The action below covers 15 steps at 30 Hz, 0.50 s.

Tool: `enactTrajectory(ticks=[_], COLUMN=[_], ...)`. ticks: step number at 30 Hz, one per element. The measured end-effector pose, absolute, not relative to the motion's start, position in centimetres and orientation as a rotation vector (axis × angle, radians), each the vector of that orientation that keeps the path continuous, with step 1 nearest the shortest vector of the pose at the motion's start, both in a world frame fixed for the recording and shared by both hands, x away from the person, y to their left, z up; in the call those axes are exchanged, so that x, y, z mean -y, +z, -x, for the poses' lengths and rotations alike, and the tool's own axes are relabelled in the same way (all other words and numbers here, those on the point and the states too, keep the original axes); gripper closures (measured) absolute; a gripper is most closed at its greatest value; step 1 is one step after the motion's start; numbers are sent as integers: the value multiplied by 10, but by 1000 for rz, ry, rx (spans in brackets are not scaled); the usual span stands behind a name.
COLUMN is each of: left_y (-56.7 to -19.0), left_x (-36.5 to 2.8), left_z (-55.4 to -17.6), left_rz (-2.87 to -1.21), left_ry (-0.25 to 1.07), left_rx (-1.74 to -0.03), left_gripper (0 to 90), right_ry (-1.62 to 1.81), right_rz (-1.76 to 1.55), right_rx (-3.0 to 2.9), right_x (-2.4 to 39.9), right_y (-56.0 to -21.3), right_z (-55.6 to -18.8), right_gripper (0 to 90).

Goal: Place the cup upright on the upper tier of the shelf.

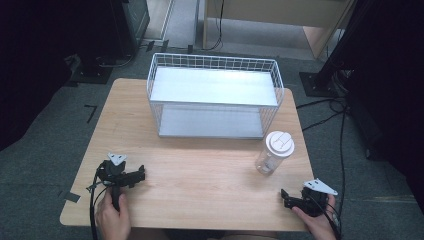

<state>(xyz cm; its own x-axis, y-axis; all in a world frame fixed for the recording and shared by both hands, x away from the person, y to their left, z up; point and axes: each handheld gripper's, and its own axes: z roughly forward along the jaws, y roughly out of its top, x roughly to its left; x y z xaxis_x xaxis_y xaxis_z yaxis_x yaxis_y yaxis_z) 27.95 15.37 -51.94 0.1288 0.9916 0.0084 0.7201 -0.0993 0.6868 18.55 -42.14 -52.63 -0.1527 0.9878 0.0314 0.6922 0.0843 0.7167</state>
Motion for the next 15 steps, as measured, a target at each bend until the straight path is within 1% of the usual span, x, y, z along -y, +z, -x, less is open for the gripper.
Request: enactTrajectory(ticks=[8,11,12,15], left_y=[-519,-519,-519,-519], left_x=[-154,-154,-154,-154], left_z=[-280,-280,-280,-280], left_rz=[-1879,-1880,-1879,-1879], left_ry=[664,664,663,664], left_rx=[-1646,-1646,-1646,-1646], left_gripper=[0,0,0,0], right_ry=[848,879,919,935], right_rz=[-1693,-1700,-1712,-1708], right_rx=[-1861,-1821,-1792,-1785], right_x=[421,420,418,414], right_y=[-521,-511,-503,-496], right_z=[-189,-192,-195,-199], right_gripper=[24,24,24,24])
